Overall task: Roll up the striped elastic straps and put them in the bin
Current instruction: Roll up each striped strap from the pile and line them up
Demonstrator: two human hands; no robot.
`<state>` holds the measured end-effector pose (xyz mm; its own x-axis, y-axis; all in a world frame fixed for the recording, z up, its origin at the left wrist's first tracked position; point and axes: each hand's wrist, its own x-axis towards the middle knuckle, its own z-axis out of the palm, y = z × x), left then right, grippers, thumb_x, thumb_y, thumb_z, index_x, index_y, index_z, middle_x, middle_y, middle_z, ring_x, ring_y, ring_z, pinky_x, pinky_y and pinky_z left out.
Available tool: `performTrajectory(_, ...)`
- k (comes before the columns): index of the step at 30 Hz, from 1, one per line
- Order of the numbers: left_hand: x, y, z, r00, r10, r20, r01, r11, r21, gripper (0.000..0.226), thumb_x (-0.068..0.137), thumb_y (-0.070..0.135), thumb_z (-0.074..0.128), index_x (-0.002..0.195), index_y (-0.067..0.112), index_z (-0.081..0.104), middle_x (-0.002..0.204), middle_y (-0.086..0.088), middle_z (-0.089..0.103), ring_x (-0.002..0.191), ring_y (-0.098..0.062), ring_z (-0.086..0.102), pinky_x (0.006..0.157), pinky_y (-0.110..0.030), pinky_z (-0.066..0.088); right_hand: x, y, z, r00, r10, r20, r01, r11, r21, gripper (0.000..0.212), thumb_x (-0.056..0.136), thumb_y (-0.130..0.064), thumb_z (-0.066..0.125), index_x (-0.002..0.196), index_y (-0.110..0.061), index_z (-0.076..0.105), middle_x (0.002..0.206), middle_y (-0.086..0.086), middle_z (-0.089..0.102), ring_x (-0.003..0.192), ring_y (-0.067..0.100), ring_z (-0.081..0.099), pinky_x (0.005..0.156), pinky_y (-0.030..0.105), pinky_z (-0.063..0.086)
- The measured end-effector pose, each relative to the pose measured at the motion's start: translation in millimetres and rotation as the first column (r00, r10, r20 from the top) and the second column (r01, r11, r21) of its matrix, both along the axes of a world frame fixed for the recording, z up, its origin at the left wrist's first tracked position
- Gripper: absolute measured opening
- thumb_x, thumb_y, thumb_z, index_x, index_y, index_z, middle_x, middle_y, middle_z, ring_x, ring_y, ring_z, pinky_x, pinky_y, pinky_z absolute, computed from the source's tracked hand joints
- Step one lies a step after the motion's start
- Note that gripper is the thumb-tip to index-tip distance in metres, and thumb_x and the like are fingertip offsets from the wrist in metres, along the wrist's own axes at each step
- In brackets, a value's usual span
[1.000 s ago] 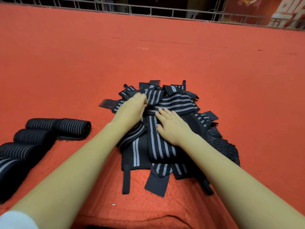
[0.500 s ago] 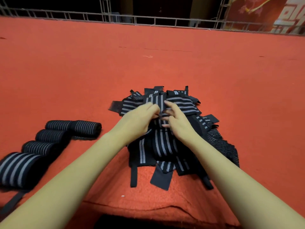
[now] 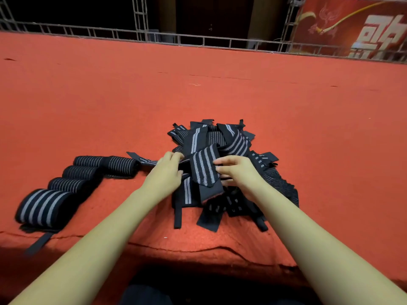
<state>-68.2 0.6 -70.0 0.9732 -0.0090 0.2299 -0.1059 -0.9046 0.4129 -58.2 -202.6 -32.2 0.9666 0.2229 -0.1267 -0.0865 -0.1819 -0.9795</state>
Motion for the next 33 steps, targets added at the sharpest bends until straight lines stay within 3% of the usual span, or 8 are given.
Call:
performTrajectory(4, -1.4, 2.2, -17.8, 0.998, 0.012, -0.059, -0.012, 1.000, 0.009, 0.051, 0.087, 0.002, 0.054, 0.137, 0.007, 0.043, 0.130, -0.015, 0.047, 0.124, -0.034, 0.045, 0.107, -0.040, 0.033, -7.2, 1.9, 16.7, 0.993, 0.082, -0.082, -0.048, 0.936, 0.348, 0.022, 0.094, 0.000, 0.052, 0.114, 0.002, 0.062, 0.081, 0.003, 0.073, 0.070, 0.008, 0.070, 0.061, 0.019, 0.054)
performTrajectory(8, -0.3, -1.0, -16.2, 1.000, 0.027, 0.003, -0.027, 0.998, -0.056, 0.048, 0.090, 0.002, 0.052, 0.137, 0.004, 0.044, 0.128, -0.017, 0.048, 0.123, -0.034, 0.046, 0.107, -0.036, 0.031, 22.2, 20.1, 44.1, 0.980, 0.138, -0.145, 0.045, 0.556, 0.830, 0.013, 0.101, -0.013, 0.040, 0.099, -0.014, 0.052, 0.132, 0.015, 0.055, 0.130, 0.026, 0.050, 0.100, 0.034, 0.044)
performTrajectory(11, 3.2, 1.6, -12.2, 0.999, 0.033, 0.022, -0.032, 0.998, -0.059, 0.046, 0.094, 0.004, 0.049, 0.140, 0.003, 0.041, 0.132, -0.016, 0.047, 0.125, -0.032, 0.043, 0.107, -0.033, 0.028, 47.2, 35.3, 49.1, 0.981, 0.087, -0.173, 0.113, 0.465, 0.878, 0.031, 0.102, -0.014, 0.037, 0.131, -0.022, 0.035, 0.155, 0.015, 0.027, 0.144, 0.029, 0.027, 0.112, 0.042, 0.030)
performTrajectory(13, 9.4, 8.0, -11.8, 0.997, 0.069, 0.033, -0.070, 0.997, 0.022, 0.044, 0.094, 0.004, 0.047, 0.138, 0.003, 0.043, 0.132, -0.016, 0.048, 0.124, -0.033, 0.042, 0.105, -0.034, 0.028, 50.7, 40.2, 36.7, 0.991, 0.041, -0.127, 0.060, 0.715, 0.697, 0.045, 0.101, -0.012, 0.040, 0.146, -0.013, 0.031, 0.152, 0.015, 0.033, 0.141, 0.029, 0.033, 0.110, 0.041, 0.035)
performTrajectory(16, 17.5, 19.6, -11.0, 0.984, 0.178, 0.024, -0.178, 0.947, 0.267, 0.034, 0.095, 0.014, 0.048, 0.128, 0.009, 0.054, 0.127, -0.010, 0.052, 0.120, -0.032, 0.041, 0.097, -0.040, 0.035, 39.4, 38.7, 11.1, 0.986, 0.087, 0.144, -0.083, 0.996, -0.034, 0.038, 0.098, -0.005, 0.045, 0.135, -0.007, 0.050, 0.139, 0.011, 0.050, 0.133, 0.021, 0.045, 0.103, 0.031, 0.040)
performTrajectory(23, 20.3, 8.0, 16.0, 0.992, 0.107, 0.067, -0.114, 0.988, 0.104, 0.016, 0.100, 0.026, 0.044, 0.105, 0.012, 0.050, 0.108, -0.012, 0.063, 0.102, -0.034, 0.057, 0.078, -0.041, 0.041, 32.4, 44.1, -6.0, 0.757, 0.493, 0.428, 0.140, 0.518, -0.844, 0.048, 0.092, -0.012, 0.054, 0.139, -0.014, 0.044, 0.136, 0.005, 0.047, 0.130, 0.024, 0.041, 0.103, 0.038, 0.035)
performTrajectory(26, 13.7, -10.2, 15.5, 1.000, 0.000, -0.018, 0.003, 0.989, 0.148, 0.032, 0.095, 0.036, 0.055, 0.116, 0.013, 0.047, 0.116, -0.010, 0.061, 0.110, -0.033, 0.056, 0.085, -0.044, 0.046, 32.4, 42.3, -13.7, 0.703, 0.555, 0.445, 0.294, 0.343, -0.892, 0.027, 0.094, -0.011, 0.052, 0.120, -0.010, 0.059, 0.120, 0.007, 0.051, 0.118, 0.027, 0.043, 0.088, 0.034, 0.034)
performTrajectory(33, 11.3, 5.2, -18.1, 0.995, 0.094, 0.020, -0.096, 0.950, 0.297, 0.029, 0.096, 0.019, 0.045, 0.123, 0.008, 0.051, 0.121, -0.011, 0.056, 0.115, -0.032, 0.050, 0.091, -0.043, 0.041, 20.6, 30.2, -13.4, 0.560, 0.572, 0.599, 0.518, 0.321, -0.793, 0.021, 0.047, 0.007, 0.062, 0.060, -0.008, 0.055, 0.061, 0.007, 0.056, 0.064, 0.029, 0.056, 0.055, 0.032, 0.040)
